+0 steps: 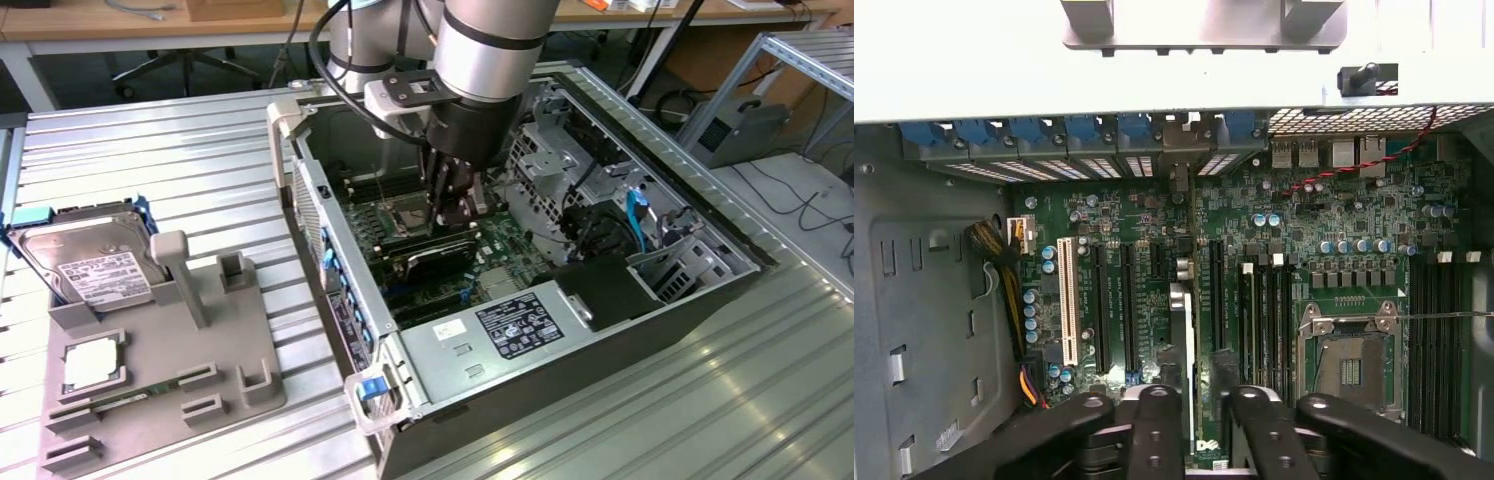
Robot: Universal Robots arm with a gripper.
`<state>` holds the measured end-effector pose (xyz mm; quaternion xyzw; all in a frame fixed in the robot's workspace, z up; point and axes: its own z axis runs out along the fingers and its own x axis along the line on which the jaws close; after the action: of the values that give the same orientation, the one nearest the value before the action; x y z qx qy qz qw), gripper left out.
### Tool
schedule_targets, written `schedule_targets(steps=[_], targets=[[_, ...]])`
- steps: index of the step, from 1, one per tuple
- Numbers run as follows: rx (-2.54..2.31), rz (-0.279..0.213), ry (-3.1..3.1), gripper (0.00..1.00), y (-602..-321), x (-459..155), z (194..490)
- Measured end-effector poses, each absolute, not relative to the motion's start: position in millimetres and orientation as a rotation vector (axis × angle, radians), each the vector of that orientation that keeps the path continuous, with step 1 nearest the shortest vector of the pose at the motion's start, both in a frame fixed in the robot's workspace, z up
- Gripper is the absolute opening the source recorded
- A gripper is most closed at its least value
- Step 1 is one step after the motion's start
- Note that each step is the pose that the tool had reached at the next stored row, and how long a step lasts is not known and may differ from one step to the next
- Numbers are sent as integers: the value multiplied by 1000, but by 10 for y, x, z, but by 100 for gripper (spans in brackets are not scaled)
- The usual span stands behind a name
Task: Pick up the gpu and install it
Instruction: 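Press down on the gpu until it lock into place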
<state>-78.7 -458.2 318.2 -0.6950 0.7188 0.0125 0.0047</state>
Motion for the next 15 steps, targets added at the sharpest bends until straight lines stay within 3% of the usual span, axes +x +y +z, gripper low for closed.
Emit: schedule_targets(steps=[4,15], targets=[[-2177,39,2252,11,-4582,-787,3182],[-2177,39,2252,11,-4550,-790,3180]])
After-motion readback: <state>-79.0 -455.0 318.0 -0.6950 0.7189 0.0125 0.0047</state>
